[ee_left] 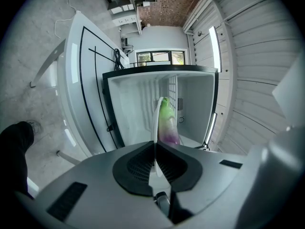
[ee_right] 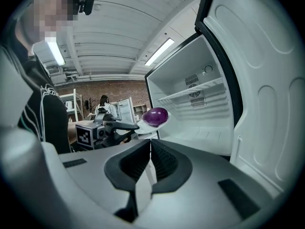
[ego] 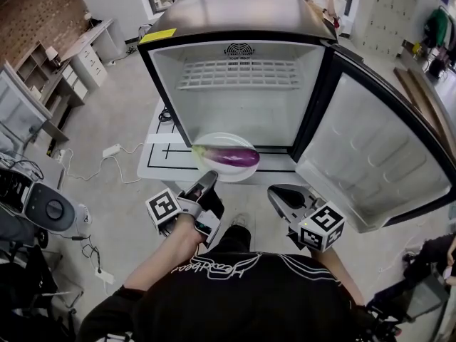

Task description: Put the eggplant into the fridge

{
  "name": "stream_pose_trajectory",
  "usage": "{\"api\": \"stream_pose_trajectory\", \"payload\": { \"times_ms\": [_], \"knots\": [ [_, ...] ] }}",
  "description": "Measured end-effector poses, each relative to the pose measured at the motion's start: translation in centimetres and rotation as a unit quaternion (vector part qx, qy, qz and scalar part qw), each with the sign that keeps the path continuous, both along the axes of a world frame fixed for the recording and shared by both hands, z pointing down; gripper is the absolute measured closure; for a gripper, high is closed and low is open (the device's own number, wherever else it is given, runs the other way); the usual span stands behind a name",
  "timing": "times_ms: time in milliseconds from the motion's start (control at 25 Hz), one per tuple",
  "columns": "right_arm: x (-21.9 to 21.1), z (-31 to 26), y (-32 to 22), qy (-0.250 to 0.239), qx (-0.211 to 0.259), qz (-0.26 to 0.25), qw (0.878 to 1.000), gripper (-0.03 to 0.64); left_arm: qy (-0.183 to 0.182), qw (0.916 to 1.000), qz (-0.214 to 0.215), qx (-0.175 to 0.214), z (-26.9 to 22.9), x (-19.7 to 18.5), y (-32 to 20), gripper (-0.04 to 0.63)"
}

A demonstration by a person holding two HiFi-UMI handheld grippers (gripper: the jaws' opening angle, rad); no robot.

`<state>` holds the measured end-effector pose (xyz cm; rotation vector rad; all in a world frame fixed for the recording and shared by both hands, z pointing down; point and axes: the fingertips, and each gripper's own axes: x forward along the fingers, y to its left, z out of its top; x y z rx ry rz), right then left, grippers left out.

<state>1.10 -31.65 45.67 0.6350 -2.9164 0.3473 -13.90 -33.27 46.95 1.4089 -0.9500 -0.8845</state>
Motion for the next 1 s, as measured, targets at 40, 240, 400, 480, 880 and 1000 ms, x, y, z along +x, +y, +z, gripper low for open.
{"api": "stream_pose_trajectory", "payload": {
  "times_ms": [40,240,400,480,880,1000],
  "knots": [
    [-0.3,0.0,-0.3,0.0,-0.001,0.001,1.0,0.609,0.001,1.0,0.001,-0.001,0.1,-0.1,-0.4,0.575],
    [-1.4,-0.2,-2.0,0.003,-0.001,0.002,1.0,0.609,-0.008,0.9999,0.004,-0.005,0.5,-1.0,-2.6,0.575],
    [-2.6,-0.4,-4.1,0.005,-0.005,0.006,1.0,0.608,-0.016,0.9997,0.002,-0.018,1.1,-2.0,-5.1,0.575],
    [-3.2,-0.5,-5.0,0.008,-0.007,0.005,1.0,0.609,-0.016,0.9997,0.004,-0.02,1.1,-2.4,-6.3,0.575],
    [-5.7,-0.2,-8.1,0.019,-0.018,-0.006,1.0,0.609,-0.024,0.999,0.01,-0.037,1.6,-2.6,-11.0,0.575],
    [-6.2,0.0,-8.9,0.022,-0.022,-0.009,0.999,0.609,-0.033,0.9984,0.012,-0.044,2.1,-2.5,-12.4,0.575]
  ]
}}
